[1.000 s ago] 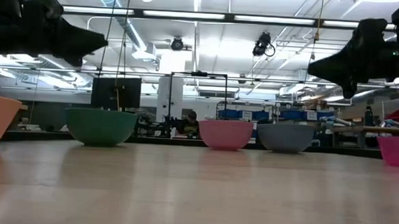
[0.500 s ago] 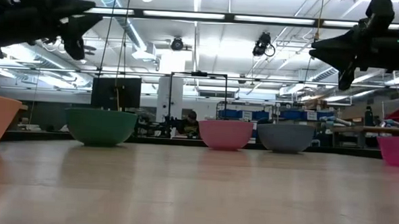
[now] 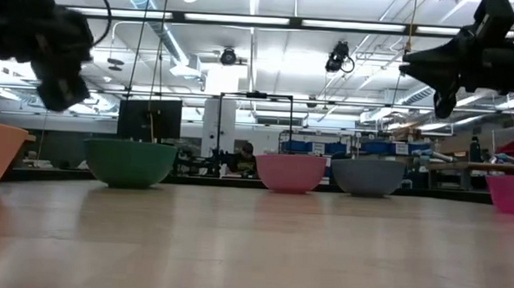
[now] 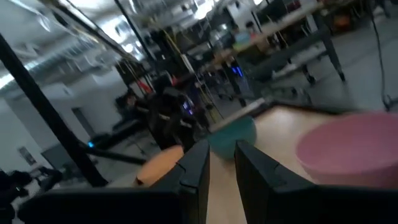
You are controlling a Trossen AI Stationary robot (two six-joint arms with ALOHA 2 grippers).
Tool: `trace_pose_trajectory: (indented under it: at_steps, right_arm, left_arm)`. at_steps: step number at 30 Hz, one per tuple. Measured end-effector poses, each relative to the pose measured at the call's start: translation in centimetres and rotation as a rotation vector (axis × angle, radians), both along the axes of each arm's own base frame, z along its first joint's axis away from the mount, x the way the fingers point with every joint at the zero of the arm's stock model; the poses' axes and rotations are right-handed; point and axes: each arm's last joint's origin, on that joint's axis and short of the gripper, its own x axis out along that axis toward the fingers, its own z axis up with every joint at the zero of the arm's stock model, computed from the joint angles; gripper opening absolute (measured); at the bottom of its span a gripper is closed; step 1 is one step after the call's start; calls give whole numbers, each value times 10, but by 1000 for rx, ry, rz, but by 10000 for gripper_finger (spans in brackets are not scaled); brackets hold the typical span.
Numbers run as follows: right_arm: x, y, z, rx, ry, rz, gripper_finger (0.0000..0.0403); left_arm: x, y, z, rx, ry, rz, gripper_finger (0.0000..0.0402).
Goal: Nest bowls inside each other
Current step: Put the gray bowl in the middle of the table
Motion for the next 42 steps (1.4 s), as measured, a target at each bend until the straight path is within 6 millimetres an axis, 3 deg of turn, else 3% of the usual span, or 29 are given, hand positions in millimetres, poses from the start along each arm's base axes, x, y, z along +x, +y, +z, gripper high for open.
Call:
trace_pose_trajectory:
  at_steps: [12, 19, 27, 33, 38, 42]
  right_arm:
    - [-1, 2, 6, 54, -71, 70, 66]
    - [-1, 2, 6, 16, -64, 61, 66]
    - [-2, 2, 8, 24, -93, 50, 66]
    - [-2, 2, 9, 39, -105, 68, 66]
    - [-2, 3, 9, 37, -100, 89, 66]
    - [-1, 3, 8, 53, -95, 115, 66]
  left_arm:
    - [-9, -3, 63, 101, -590, -5, 138]
    - [-19, -6, 78, 131, -772, -43, 138]
    - [-19, -8, 78, 222, -798, -86, 138]
    - [-17, -8, 75, 172, -737, -124, 138]
    - [-12, -9, 63, 95, -573, -234, 138]
    - [-5, -7, 42, -25, -325, -245, 138]
